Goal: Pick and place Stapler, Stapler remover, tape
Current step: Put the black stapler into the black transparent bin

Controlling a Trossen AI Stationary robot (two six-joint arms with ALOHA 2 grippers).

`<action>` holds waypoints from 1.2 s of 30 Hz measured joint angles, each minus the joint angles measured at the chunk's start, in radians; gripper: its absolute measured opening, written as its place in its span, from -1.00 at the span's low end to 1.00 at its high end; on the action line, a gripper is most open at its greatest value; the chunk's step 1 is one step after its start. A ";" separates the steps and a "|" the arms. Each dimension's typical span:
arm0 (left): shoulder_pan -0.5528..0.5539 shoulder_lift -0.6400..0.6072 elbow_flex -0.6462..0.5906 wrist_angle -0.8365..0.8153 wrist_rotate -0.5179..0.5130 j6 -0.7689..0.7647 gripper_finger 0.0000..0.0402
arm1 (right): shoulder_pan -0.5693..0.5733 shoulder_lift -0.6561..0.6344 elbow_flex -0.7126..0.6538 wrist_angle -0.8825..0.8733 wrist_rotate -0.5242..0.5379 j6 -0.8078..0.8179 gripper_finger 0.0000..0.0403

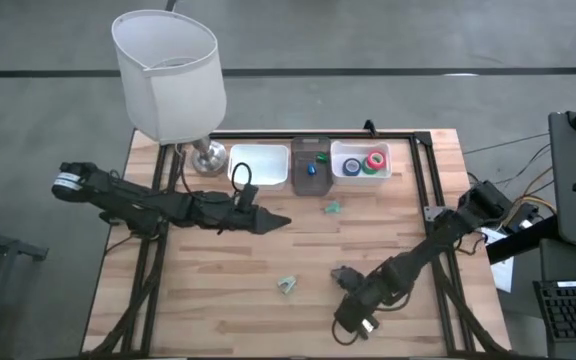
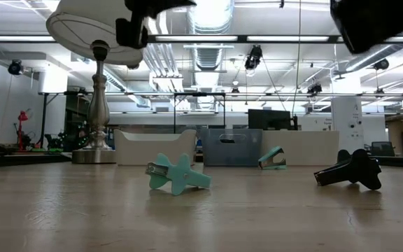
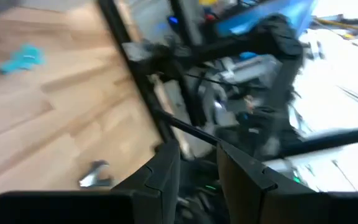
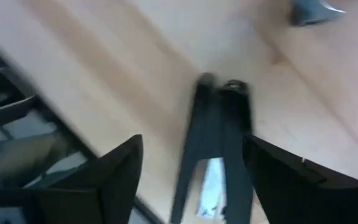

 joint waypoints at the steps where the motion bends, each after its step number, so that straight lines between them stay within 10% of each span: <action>1: 0.000 -0.007 0.000 0.007 0.019 0.006 -0.45 | 0.000 0.011 0.000 -0.008 0.001 0.017 0.36; 15: -0.004 -0.137 0.000 0.032 0.094 0.076 -0.45 | 0.002 0.133 0.002 -0.002 -0.069 0.057 0.42; 36: -0.004 -0.183 0.000 0.029 0.167 0.097 -0.45 | -0.014 0.134 0.003 -0.031 -0.089 0.012 -0.12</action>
